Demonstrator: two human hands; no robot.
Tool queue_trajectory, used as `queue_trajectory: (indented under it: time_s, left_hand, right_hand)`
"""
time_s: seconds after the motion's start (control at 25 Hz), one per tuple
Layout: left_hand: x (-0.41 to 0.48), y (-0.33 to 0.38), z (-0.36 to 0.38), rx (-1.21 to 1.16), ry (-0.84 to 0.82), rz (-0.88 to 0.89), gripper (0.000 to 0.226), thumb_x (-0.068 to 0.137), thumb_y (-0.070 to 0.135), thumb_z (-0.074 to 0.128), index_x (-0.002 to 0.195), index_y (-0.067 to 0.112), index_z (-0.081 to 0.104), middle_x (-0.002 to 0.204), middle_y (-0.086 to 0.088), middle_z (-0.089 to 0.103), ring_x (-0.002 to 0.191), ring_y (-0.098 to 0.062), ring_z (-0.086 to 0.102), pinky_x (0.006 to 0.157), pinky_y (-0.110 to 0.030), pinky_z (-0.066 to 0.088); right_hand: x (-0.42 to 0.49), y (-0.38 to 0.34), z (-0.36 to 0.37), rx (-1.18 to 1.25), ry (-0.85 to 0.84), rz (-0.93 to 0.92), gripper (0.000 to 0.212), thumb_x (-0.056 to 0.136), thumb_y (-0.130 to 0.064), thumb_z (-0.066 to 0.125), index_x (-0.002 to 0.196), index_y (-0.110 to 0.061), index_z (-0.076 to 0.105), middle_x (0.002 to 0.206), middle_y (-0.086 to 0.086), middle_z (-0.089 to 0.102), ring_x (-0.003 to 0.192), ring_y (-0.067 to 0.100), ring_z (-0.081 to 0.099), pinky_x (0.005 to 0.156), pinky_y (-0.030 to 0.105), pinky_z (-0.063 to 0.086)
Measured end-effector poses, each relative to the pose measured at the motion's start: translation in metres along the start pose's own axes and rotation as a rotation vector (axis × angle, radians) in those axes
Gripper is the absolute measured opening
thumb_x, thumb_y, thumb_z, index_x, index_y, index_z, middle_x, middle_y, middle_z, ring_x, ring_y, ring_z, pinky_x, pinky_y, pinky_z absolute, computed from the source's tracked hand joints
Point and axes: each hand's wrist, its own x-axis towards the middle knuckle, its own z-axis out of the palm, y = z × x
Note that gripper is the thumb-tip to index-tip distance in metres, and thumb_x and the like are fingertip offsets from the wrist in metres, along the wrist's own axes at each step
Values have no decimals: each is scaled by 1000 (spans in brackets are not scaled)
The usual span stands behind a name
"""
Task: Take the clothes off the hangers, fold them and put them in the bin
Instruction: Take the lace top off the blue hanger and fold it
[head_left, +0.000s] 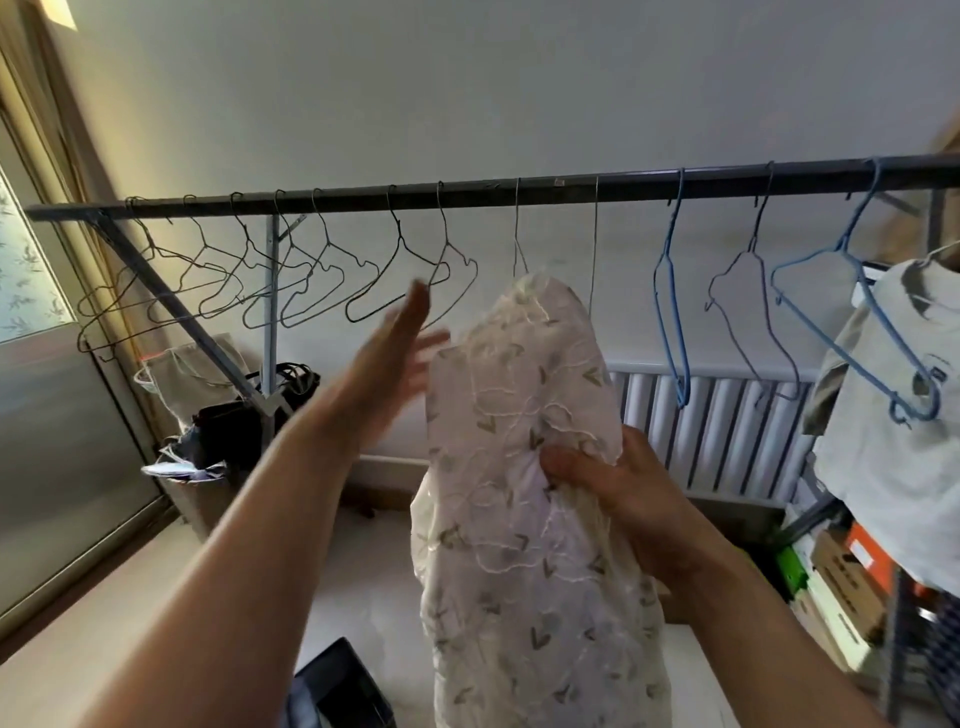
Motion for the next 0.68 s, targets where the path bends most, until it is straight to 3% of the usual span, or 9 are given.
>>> queue_trajectory:
  time_s: [0.08, 0.16, 0.24, 0.32, 0.4, 0.48, 0.52, 0.6, 0.68]
  left_hand:
    - [-28, -47, 4, -218, -268, -203, 93, 77, 77, 28, 146, 16, 38, 131, -17, 61, 111, -32, 65, 89, -43, 56]
    - [-48, -78, 12, -370, -408, -253, 105, 68, 84, 47, 145, 14, 42, 136, -18, 57, 124, -35, 57, 96, -47, 52]
    - [-52, -92, 14, -449, -361, -154, 107, 60, 73, 72, 145, 14, 41, 138, -17, 56, 126, -36, 55, 97, -49, 50]
    - [-52, -90, 20, -321, -207, -5, 99, 57, 48, 89, 141, 18, 45, 128, -11, 64, 115, -30, 64, 87, -40, 56]
    - [-52, -82, 26, -183, -55, 80, 90, 59, 29, 89, 138, 27, 48, 119, -4, 69, 107, -25, 68, 82, -36, 58]
    - [-52, -79, 28, -201, 22, 114, 90, 63, 17, 87, 140, 36, 44, 115, -4, 70, 103, -27, 70, 80, -39, 59]
    - [-51, -78, 28, -218, 29, 127, 92, 66, 15, 86, 142, 40, 41, 110, -8, 71, 98, -30, 70, 79, -42, 59]
    - [-50, -74, 31, -219, 3, 159, 91, 71, 12, 83, 143, 45, 37, 94, -17, 70, 86, -36, 71, 75, -45, 60]
    - [-48, -69, 32, -235, -34, 189, 88, 71, 11, 77, 143, 44, 39, 89, -19, 70, 81, -35, 71, 73, -44, 60]
  right_hand:
    - [1, -3, -3, 0, 17, 9, 57, 73, -43, 79, 123, -25, 60, 110, -2, 72, 100, 19, 69, 93, 46, 54]
    - [1, -4, -5, 44, 8, 34, 48, 78, -33, 77, 122, -22, 61, 107, -2, 73, 97, 19, 71, 91, 42, 55]
    - [-2, -7, -3, 130, -5, 50, 37, 82, -19, 73, 118, -17, 64, 101, 2, 75, 92, 20, 72, 84, 39, 58]
    - [-3, -8, -1, 156, 10, 58, 36, 83, -11, 72, 117, -13, 64, 99, 5, 75, 89, 23, 73, 81, 40, 59]
    - [0, -4, -2, 118, 89, 17, 54, 77, -11, 76, 128, -17, 57, 105, 6, 73, 91, 25, 72, 81, 43, 59]
    - [3, 0, -8, 51, 154, 8, 91, 67, -28, 85, 143, -40, 35, 123, 2, 61, 102, 27, 67, 85, 48, 57]
    - [4, 0, -11, 12, 146, 1, 102, 60, -39, 88, 140, -55, 28, 131, 3, 55, 108, 29, 64, 87, 51, 56]
    - [3, -2, -19, -99, 53, -13, 101, 51, -52, 89, 134, -62, 31, 133, 4, 53, 112, 29, 62, 89, 50, 56]
    - [0, -6, -23, -258, -60, -7, 87, 54, -45, 88, 130, -43, 47, 119, -2, 60, 104, 22, 64, 83, 44, 59]
